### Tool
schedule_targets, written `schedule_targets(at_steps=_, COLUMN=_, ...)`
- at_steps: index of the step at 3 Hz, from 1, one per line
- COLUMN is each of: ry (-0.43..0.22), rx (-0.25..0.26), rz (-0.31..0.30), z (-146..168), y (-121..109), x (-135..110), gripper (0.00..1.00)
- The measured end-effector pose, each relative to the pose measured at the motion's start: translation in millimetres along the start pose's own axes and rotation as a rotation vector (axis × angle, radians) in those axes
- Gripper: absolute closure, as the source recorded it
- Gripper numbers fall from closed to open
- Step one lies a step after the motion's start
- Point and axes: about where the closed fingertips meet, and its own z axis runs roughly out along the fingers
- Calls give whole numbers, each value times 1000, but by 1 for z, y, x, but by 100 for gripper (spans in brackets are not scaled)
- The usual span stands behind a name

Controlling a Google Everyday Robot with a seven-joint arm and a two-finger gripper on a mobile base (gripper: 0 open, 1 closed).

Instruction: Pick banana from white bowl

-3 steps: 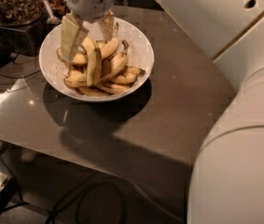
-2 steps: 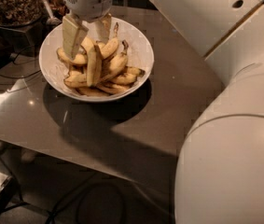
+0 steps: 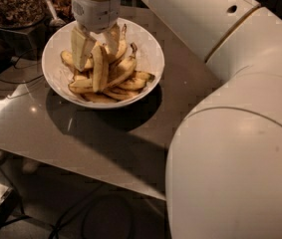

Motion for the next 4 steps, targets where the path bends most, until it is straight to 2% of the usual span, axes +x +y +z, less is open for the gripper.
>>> schedule_targets(at_steps=1, ry=33, rx=4, rz=4, z=15, y=-2, x=1, gripper=55)
schedule_targets(at_steps=3, ry=33, rx=4, rz=4, z=15, y=-2, x=1, gripper=99)
schedule_targets(at_steps=4, ry=-19, rx=6, rz=-21, z=8, y=0, x=-3, gripper=100)
